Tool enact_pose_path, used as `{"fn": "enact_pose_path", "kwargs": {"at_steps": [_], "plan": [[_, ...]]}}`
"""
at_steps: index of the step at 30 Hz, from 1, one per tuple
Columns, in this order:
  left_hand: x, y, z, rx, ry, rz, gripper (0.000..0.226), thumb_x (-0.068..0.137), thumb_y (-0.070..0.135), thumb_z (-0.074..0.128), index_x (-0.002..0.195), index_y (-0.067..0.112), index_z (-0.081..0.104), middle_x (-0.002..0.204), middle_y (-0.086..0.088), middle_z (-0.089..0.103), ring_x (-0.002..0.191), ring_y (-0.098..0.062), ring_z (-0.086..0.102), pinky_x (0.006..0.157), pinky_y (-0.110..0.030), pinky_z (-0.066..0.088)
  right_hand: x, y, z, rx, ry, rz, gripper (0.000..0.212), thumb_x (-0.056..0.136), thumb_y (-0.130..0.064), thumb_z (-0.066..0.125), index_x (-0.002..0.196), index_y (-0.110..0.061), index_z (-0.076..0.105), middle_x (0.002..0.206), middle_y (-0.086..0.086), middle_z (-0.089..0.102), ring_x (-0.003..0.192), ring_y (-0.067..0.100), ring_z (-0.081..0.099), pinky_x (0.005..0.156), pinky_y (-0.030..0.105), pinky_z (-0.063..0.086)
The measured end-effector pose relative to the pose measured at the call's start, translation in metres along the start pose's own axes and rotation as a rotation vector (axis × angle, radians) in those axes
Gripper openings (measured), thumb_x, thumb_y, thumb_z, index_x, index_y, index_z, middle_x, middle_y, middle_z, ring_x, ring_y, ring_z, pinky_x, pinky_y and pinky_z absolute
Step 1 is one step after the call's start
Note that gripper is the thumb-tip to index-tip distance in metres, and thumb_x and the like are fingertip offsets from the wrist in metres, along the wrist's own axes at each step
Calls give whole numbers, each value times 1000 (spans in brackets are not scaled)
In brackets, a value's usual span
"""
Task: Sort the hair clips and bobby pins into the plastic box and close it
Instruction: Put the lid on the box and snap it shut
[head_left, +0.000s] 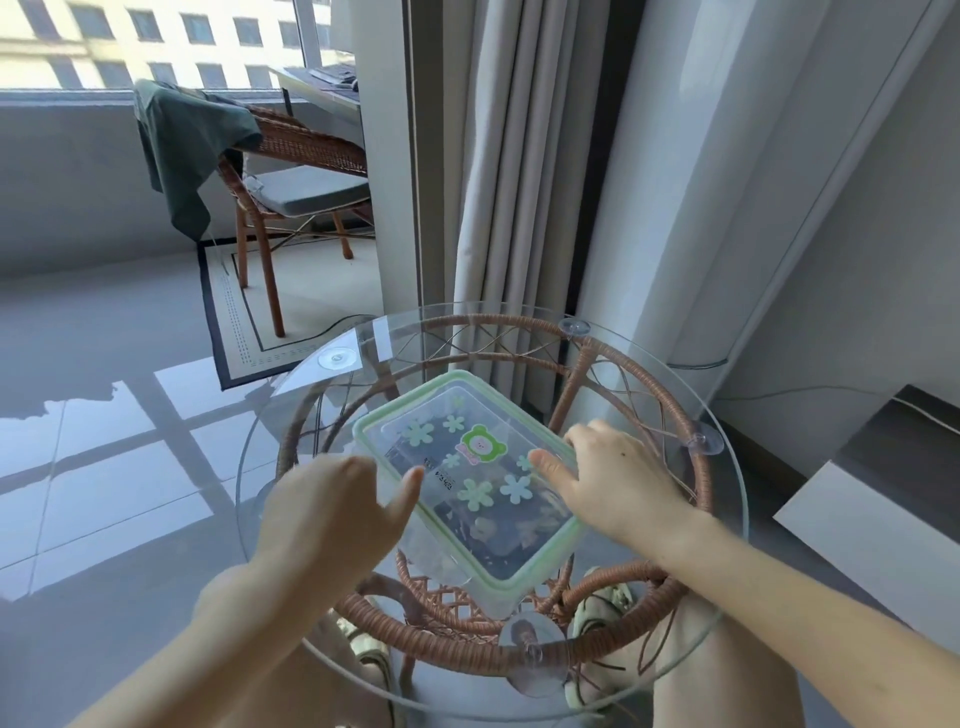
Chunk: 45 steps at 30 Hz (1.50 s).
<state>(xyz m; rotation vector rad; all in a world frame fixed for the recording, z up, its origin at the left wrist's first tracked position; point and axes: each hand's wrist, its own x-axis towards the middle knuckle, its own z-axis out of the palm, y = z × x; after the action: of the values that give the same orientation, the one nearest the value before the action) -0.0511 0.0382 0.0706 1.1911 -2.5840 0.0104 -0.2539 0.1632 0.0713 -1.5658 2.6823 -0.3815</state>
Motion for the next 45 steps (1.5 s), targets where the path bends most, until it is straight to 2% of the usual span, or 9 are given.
{"fn": "enact_pose_path", "kwargs": {"at_steps": [4,18,24,26,29,32,34,38,45], "plan": [[-9,-5,10,-219,-153,6,63,83,64,29,43,15,30,42,-2,28,36,-15,26,42,-26,26,-2,5,6,8,131,-69,45,89,-59,36,64,-21,34,66,-6,40,66,19,42,61,29,30],[10,2,27,-472,-155,-8,50,97,31,23,50,14,28,49,-2,33,46,-18,32,46,-31,23,18,11,-1,312,-330,-98,57,97,-47,26,49,-17,29,46,-3,32,44,12,33,50,31,26],[39,-20,26,-699,-383,1,57,98,31,25,78,-12,57,60,-14,51,50,-18,43,48,-28,33,3,0,8,730,-523,-24,74,93,-52,27,85,13,60,59,17,57,51,27,49,60,35,46],[43,-24,26,-685,-394,25,59,98,32,24,84,-14,57,69,-27,58,56,-24,49,52,-29,37,-2,-3,7,800,-483,1,69,93,-50,28,63,1,63,38,-8,44,34,4,40,44,14,36],[52,-28,23,-572,-347,9,61,97,37,22,78,-8,58,79,-28,62,68,-31,57,62,-31,43,-12,-9,11,905,-420,117,68,95,-47,32,38,-20,56,29,-12,38,27,0,36,35,6,29],[46,-25,19,-506,-390,-13,66,94,47,20,82,0,64,69,-13,67,54,-14,61,49,-17,47,-20,-17,10,937,-423,237,49,89,-54,45,68,-14,64,50,-2,55,36,7,46,37,18,39],[30,-23,18,-636,-411,-123,65,92,52,22,86,5,65,74,-8,68,62,-14,64,50,-18,49,-25,-19,10,995,-473,244,43,87,-51,53,92,-9,62,70,10,66,47,12,57,42,23,48],[-6,-29,9,-1074,-434,-400,57,83,54,38,100,6,65,94,-14,70,81,-23,68,64,-30,58,-36,-29,16,1135,-451,240,38,90,-38,55,96,-1,63,90,34,66,59,24,62,50,28,55],[-53,-33,0,-1626,-245,-625,68,53,55,70,113,31,50,103,-11,69,88,-30,70,75,-41,58,-35,-93,34,1304,-278,220,47,89,-42,54,90,4,63,77,30,66,61,34,66,65,42,59]]}}
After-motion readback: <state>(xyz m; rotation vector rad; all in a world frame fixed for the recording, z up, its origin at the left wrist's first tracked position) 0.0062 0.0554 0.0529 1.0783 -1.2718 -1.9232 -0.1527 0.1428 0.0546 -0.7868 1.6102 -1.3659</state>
